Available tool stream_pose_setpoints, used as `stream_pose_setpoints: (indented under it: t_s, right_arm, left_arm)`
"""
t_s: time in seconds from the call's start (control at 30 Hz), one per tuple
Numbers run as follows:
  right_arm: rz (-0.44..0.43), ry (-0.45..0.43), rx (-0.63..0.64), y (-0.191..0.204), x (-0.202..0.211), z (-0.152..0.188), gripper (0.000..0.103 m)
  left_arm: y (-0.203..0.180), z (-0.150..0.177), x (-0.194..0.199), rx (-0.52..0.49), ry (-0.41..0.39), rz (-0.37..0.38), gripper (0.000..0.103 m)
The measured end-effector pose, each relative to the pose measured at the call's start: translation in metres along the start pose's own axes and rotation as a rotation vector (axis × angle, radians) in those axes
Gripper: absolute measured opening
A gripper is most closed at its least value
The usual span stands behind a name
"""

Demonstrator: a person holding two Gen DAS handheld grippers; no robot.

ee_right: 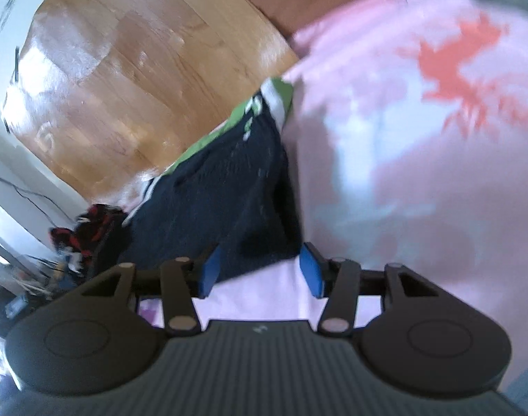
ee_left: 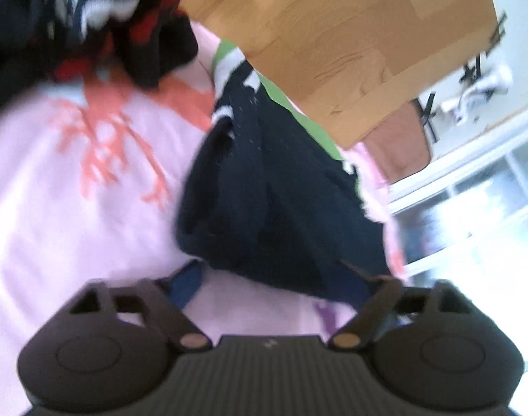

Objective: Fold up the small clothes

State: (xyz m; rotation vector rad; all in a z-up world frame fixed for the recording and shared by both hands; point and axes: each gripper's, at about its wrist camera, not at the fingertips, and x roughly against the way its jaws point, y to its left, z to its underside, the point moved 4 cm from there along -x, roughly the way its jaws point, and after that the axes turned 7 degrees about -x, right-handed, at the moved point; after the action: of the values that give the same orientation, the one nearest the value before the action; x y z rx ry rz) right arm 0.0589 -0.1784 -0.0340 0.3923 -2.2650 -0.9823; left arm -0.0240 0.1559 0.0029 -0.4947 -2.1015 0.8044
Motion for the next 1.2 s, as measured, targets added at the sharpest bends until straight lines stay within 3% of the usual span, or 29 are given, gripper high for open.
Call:
stream_pose_setpoints:
  t_s: [0.03, 0.07, 0.13, 0.17, 0.2, 0.3, 0.43, 0.57, 0.7, 0.77, 0.8, 0.87, 0.93, 0.97, 1.0, 1.07, 1.13, 1.17, 1.2]
  right_arm:
    - [-0.010, -0.008, -0.023, -0.001, -0.002, 0.000, 0.054]
    - [-0.019, -0.013, -0.040, -0.001, -0.005, -0.002, 0.054]
    - [-0.042, -0.015, -0.096, -0.003, -0.015, -0.007, 0.047]
    - [-0.048, -0.007, -0.116, -0.006, -0.016, -0.008, 0.032]
    - [-0.045, 0.012, -0.124, -0.005, -0.021, -0.008, 0.024]
    - [-0.048, 0.019, -0.117, -0.004, -0.022, -0.005, 0.021]
    - [-0.090, -0.033, -0.113, -0.003, 0.006, -0.009, 0.016]
    - [-0.114, -0.031, -0.060, 0.004, 0.034, -0.007, 0.014]
    - [-0.093, -0.010, -0.009, 0.003, 0.051, 0.002, 0.003]
    - [-0.006, -0.071, -0.008, -0.009, 0.054, -0.001, 0.008]
    - [0.038, -0.098, -0.029, -0.018, 0.055, -0.006, 0.009]
    - [0.078, -0.133, -0.062, -0.029, 0.058, -0.013, 0.009]
    - [0.015, -0.122, -0.046, -0.022, 0.059, -0.012, 0.011]
    - [-0.006, -0.108, -0.025, -0.017, 0.058, -0.009, 0.017]
    - [-0.018, -0.093, -0.001, -0.012, 0.055, -0.006, 0.029]
    - [-0.030, -0.053, 0.019, -0.007, 0.049, 0.003, 0.052]
    - [-0.042, -0.018, -0.003, -0.009, 0.040, 0.011, 0.055]
    - [-0.039, -0.003, -0.023, -0.011, 0.035, 0.014, 0.056]
    - [-0.034, 0.014, -0.051, -0.015, 0.029, 0.015, 0.056]
  left_arm:
    - [0.002, -0.001, -0.006, 0.007, 0.000, -0.010, 0.047]
    - [0.003, -0.003, -0.011, 0.015, -0.012, -0.007, 0.041]
    - [0.011, -0.004, -0.021, 0.071, -0.011, 0.001, 0.015]
    - [0.014, -0.003, -0.024, 0.093, -0.011, 0.006, 0.013]
    - [0.017, -0.002, -0.024, 0.112, -0.019, 0.015, 0.011]
    - [0.013, 0.003, -0.008, 0.105, -0.057, 0.037, 0.010]
    - [-0.003, 0.007, 0.026, 0.051, -0.104, 0.033, 0.004]
    - [-0.009, 0.014, 0.062, 0.032, -0.154, 0.026, 0.002]
    - [-0.007, 0.027, 0.071, 0.010, -0.144, 0.003, 0.002]
    - [-0.004, 0.028, 0.064, 0.012, -0.124, -0.039, 0.006]
    - [-0.004, 0.026, 0.059, 0.006, -0.110, -0.056, 0.014]
    - [-0.006, 0.020, 0.051, -0.024, -0.106, -0.060, 0.035]
    - [-0.004, 0.010, 0.044, -0.020, -0.118, -0.092, 0.077]
    - [0.000, 0.006, 0.040, -0.008, -0.127, -0.108, 0.083]
    - [0.004, 0.001, 0.033, 0.006, -0.124, -0.112, 0.090]
    - [0.015, -0.007, 0.016, 0.062, -0.089, -0.098, 0.091]
    - [0.020, -0.014, 0.008, 0.097, -0.109, -0.048, 0.099]
    - [0.018, -0.016, 0.003, 0.099, -0.117, -0.037, 0.098]
    - [0.018, -0.018, 0.000, 0.097, -0.121, -0.035, 0.088]
